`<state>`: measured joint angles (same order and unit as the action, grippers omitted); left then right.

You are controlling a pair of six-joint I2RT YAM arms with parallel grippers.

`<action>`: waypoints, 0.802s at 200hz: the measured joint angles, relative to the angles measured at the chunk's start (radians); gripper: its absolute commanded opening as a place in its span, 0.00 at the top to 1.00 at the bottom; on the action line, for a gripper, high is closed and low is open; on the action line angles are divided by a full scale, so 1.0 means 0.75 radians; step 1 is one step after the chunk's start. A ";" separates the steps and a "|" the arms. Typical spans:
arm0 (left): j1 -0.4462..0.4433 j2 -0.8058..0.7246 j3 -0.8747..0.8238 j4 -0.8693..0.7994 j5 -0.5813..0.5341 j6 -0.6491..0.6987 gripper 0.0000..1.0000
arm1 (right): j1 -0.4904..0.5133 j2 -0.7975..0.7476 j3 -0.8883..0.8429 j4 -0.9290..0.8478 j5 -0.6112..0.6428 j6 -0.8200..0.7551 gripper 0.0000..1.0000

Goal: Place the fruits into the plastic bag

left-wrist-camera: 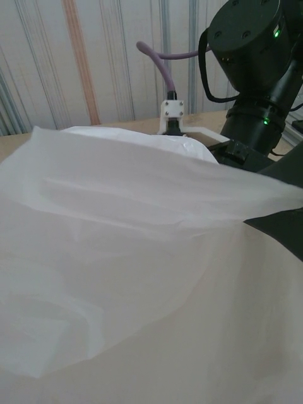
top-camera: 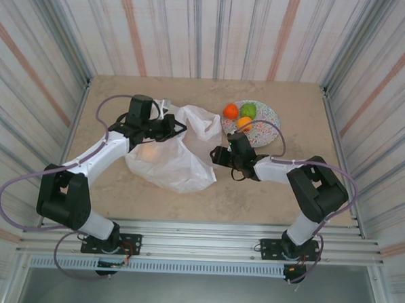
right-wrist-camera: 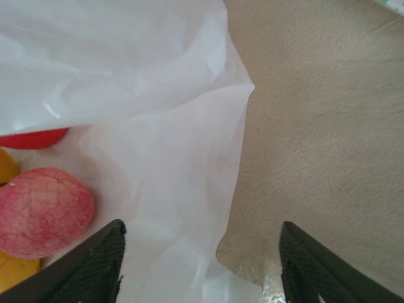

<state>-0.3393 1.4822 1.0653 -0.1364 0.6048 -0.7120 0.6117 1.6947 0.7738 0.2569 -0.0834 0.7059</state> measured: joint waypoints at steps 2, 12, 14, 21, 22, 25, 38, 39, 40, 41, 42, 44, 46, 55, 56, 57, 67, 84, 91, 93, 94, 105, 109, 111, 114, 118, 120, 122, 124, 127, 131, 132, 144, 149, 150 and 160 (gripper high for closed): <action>0.000 0.000 0.000 0.000 0.001 0.000 1.00 | 0.000 0.004 0.000 0.003 0.000 0.002 0.42; 0.000 0.000 0.000 -0.001 0.002 0.000 1.00 | 0.000 0.024 0.000 0.015 -0.005 0.001 0.46; 0.000 0.000 0.000 -0.001 0.002 0.000 1.00 | 0.000 0.027 0.000 0.016 -0.008 0.002 0.47; 0.000 0.000 0.000 -0.001 0.002 0.000 1.00 | 0.000 0.041 0.000 0.021 -0.016 0.002 0.49; 0.000 0.000 0.000 -0.001 0.002 0.000 1.00 | 0.000 0.044 0.000 0.022 -0.018 0.003 0.50; 0.000 0.000 0.000 -0.001 0.002 0.000 1.00 | 0.000 0.049 0.000 0.024 -0.019 0.002 0.51; 0.000 0.000 0.000 -0.001 0.002 0.000 1.00 | -0.002 0.075 0.001 0.039 -0.030 0.002 0.55; 0.000 0.000 0.001 -0.001 0.002 0.000 1.00 | -0.002 0.076 0.001 0.042 -0.030 0.001 0.56; 0.000 0.000 0.000 -0.001 0.002 0.000 1.00 | -0.003 0.078 0.001 0.047 -0.032 0.002 0.56; 0.000 0.000 0.000 -0.001 0.002 0.000 1.00 | -0.003 0.079 0.001 0.047 -0.033 0.002 0.56; 0.000 0.000 0.000 -0.001 0.002 0.000 1.00 | -0.003 0.080 0.001 0.047 -0.033 0.003 0.57; 0.000 0.000 0.000 -0.001 0.002 0.000 1.00 | -0.003 0.082 0.003 0.050 -0.034 0.003 0.57; 0.000 0.000 0.000 -0.001 0.002 0.000 1.00 | -0.004 0.084 0.004 0.052 -0.035 0.001 0.58; 0.000 0.000 0.000 -0.001 0.002 0.001 1.00 | -0.005 0.094 0.005 0.069 -0.041 0.003 0.60; 0.000 0.000 0.000 -0.001 0.002 0.000 1.00 | -0.006 0.096 0.005 0.070 -0.040 0.003 0.60; 0.000 0.000 0.000 -0.001 0.002 0.000 1.00 | -0.006 0.096 0.006 0.071 -0.040 0.002 0.61; 0.000 0.000 0.000 -0.001 0.002 0.000 1.00 | -0.007 0.109 0.008 0.086 -0.054 0.002 0.64; 0.000 0.000 0.000 -0.001 0.002 0.000 1.00 | -0.008 0.135 0.023 0.109 -0.070 0.003 0.72; 0.000 0.000 0.000 -0.001 0.002 0.000 1.00 | -0.011 0.148 0.030 0.115 -0.078 0.003 0.76; 0.000 0.000 0.000 -0.001 0.003 0.000 1.00 | -0.012 0.151 0.032 0.118 -0.083 0.001 0.77; 0.000 0.000 0.001 0.000 0.002 0.000 1.00 | -0.012 0.153 0.033 0.119 -0.085 0.002 0.78; 0.000 0.000 0.000 0.000 0.002 0.000 1.00 | -0.014 0.169 0.046 0.127 -0.100 0.006 0.85; 0.000 0.000 0.000 -0.001 0.002 0.000 1.00 | -0.014 0.172 0.049 0.130 -0.105 0.005 0.87; 0.000 0.000 0.000 -0.001 0.002 0.000 1.00 | -0.014 0.175 0.050 0.132 -0.105 0.009 0.89; 0.000 0.000 0.001 -0.001 0.002 0.000 1.00 | -0.014 0.175 0.051 0.135 -0.108 0.003 0.90; 0.000 0.000 0.000 -0.001 0.002 0.000 1.00 | -0.014 0.176 0.053 0.137 -0.110 0.010 0.91; 0.000 0.000 0.000 -0.001 0.002 0.000 1.00 | -0.015 0.176 0.054 0.137 -0.112 0.007 0.92; 0.000 0.000 0.001 -0.001 0.002 0.001 1.00 | -0.016 0.176 0.054 0.139 -0.116 0.008 0.93; 0.000 0.000 0.000 -0.001 0.002 0.001 1.00 | -0.016 0.176 0.054 0.138 -0.118 0.013 0.94; 0.000 0.000 0.000 -0.001 0.002 0.001 1.00 | -0.016 0.175 0.055 0.139 -0.123 0.011 0.95; 0.000 0.000 0.000 -0.001 0.002 0.001 1.00 | -0.018 0.174 0.056 0.138 -0.125 0.013 0.97; 0.000 0.000 0.000 -0.001 0.002 0.001 1.00 | -0.019 0.173 0.056 0.138 -0.126 0.013 0.97; 0.000 0.000 0.001 -0.002 0.002 0.001 1.00 | -0.024 0.158 0.055 0.131 -0.134 0.020 1.00; 0.001 0.000 0.001 -0.002 0.002 0.001 1.00 | -0.028 0.143 0.055 0.124 -0.137 0.023 1.00; 0.001 0.000 0.001 -0.002 0.002 0.001 1.00 | -0.028 0.142 0.055 0.123 -0.137 0.023 1.00; 0.005 0.000 0.001 -0.003 0.001 0.001 1.00 | -0.031 0.099 0.055 0.112 -0.141 0.026 1.00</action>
<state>-0.3359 1.4822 1.0657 -0.1387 0.6052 -0.7113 0.5884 1.7691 0.8154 0.3412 -0.1890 0.7254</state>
